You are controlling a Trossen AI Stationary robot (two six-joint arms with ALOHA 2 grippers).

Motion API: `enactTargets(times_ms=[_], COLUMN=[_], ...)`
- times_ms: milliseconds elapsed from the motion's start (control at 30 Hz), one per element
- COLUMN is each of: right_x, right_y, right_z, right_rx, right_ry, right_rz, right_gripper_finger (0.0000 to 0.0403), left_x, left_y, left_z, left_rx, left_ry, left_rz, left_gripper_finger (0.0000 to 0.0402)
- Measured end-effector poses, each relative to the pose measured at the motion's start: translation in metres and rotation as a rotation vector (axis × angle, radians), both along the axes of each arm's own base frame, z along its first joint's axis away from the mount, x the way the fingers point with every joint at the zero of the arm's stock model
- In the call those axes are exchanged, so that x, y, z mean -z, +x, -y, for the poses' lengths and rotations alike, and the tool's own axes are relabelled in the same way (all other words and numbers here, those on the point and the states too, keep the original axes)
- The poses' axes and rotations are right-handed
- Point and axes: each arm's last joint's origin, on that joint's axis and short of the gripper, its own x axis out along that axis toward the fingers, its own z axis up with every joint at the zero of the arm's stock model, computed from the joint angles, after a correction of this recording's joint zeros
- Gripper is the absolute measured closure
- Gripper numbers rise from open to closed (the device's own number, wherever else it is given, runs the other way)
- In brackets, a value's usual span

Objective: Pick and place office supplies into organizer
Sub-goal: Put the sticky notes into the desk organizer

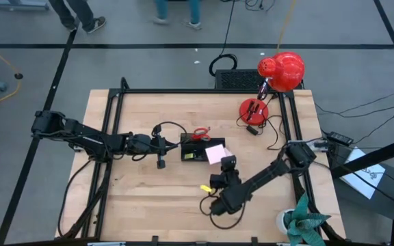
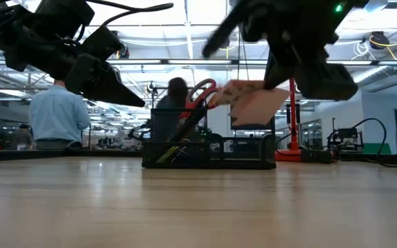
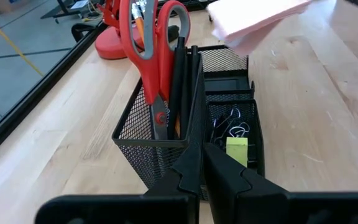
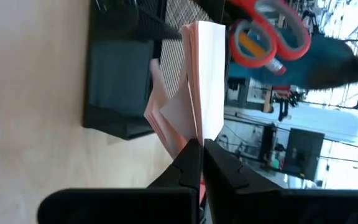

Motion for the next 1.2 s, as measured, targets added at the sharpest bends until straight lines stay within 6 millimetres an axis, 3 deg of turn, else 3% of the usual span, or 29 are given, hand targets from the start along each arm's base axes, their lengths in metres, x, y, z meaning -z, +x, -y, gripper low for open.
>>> enactTargets(times_ms=[300, 567, 900, 1200], right_x=[0.007, 0.012, 0.045, 0.058], right_y=[0.006, 0.018, 0.012, 0.012], right_z=[0.026, 0.035, 0.051, 0.060], right_rx=[0.044, 0.042, 0.075, 0.103], right_ry=[-0.060, -0.032, -0.006, 0.023], right_rz=[-0.002, 0.022, 0.016, 0.041], right_gripper_finger=[0.0403, 0.0403, 0.0403, 0.0403], left_x=[0.000, 0.000, 0.000, -0.001], left_y=[0.000, 0.000, 0.000, 0.000], left_z=[0.000, 0.000, 0.000, -0.001], left_rx=[0.004, 0.008, 0.009, 0.018], left_ry=[0.010, 0.022, 0.025, 0.059], left_rz=[-0.001, -0.003, -0.004, 0.001], left_gripper_finger=[0.0376, 0.0376, 0.0376, 0.0376])
